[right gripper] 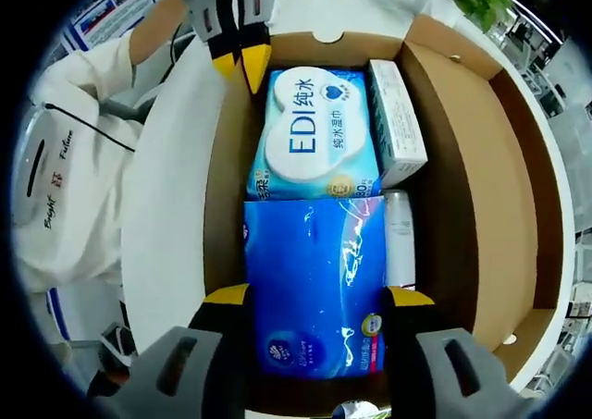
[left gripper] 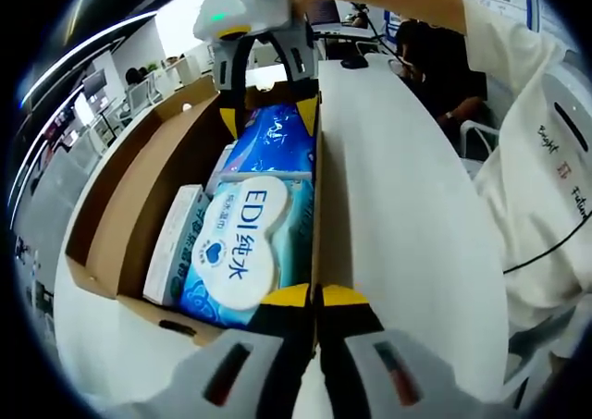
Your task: Operate the shoe box by opening the lid, removing the specified soft item, and placing it in the target area until the item is outside and the box remains undamaged.
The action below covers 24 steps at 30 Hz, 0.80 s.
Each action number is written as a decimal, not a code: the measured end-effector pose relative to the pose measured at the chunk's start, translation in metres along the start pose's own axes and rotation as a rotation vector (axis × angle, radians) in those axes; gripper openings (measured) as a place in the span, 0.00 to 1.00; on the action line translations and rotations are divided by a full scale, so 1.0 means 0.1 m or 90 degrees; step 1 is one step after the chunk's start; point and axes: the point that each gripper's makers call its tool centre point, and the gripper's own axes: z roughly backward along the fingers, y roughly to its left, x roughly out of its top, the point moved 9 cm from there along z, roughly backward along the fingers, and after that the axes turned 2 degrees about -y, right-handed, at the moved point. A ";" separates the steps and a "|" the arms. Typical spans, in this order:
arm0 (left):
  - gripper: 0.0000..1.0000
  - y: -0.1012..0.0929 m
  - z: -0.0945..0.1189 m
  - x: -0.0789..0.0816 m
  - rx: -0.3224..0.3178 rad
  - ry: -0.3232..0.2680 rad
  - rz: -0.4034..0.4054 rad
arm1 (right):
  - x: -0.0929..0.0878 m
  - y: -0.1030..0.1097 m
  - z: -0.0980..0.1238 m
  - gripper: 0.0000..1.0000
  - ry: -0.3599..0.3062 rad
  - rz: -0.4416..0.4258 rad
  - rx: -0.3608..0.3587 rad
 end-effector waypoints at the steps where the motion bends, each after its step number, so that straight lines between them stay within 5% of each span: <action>1: 0.01 0.00 0.00 0.00 0.000 0.000 0.000 | 0.00 0.00 0.00 0.57 0.001 -0.002 0.001; 9: 0.01 0.00 0.00 0.00 0.001 0.000 -0.003 | 0.06 -0.03 -0.21 0.66 0.052 -0.014 0.023; 24: 0.01 0.00 0.00 -0.01 0.001 -0.002 -0.002 | 0.06 -0.04 -0.26 0.70 0.066 -0.013 0.019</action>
